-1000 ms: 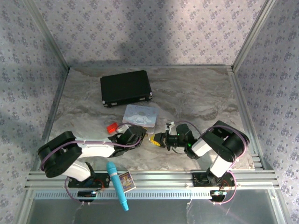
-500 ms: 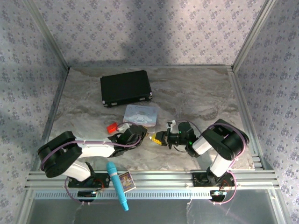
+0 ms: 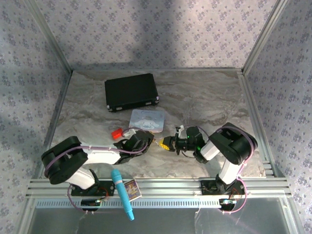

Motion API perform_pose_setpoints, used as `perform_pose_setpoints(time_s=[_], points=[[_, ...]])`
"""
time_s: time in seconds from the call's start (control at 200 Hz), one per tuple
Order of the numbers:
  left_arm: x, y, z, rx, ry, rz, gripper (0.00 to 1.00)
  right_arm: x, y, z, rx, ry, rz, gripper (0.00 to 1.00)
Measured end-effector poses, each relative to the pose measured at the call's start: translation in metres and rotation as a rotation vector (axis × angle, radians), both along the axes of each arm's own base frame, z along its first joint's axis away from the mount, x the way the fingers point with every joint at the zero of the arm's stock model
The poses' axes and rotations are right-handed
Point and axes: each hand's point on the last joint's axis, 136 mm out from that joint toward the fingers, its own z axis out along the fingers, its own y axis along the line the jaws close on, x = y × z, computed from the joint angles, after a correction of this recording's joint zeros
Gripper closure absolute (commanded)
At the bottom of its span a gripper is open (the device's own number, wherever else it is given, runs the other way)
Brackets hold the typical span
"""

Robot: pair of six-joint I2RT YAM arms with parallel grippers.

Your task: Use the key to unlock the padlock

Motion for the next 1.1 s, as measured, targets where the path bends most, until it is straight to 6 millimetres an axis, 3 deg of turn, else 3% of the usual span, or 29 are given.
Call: perform_pose_setpoints(time_s=[0.805, 1.059, 1.099], points=[[0.001, -0.013, 0.000, -0.062, -0.067, 0.001, 1.00, 0.008, 0.001, 0.004, 0.040, 0.028, -0.036, 1.00], [0.002, -0.013, -0.010, -0.029, -0.059, 0.020, 1.00, 0.008, 0.003, -0.004, -0.023, 0.034, -0.040, 1.00], [0.001, -0.013, -0.010, -0.030, -0.055, 0.020, 1.00, 0.007, 0.003, -0.004, -0.041, 0.025, -0.039, 0.93]])
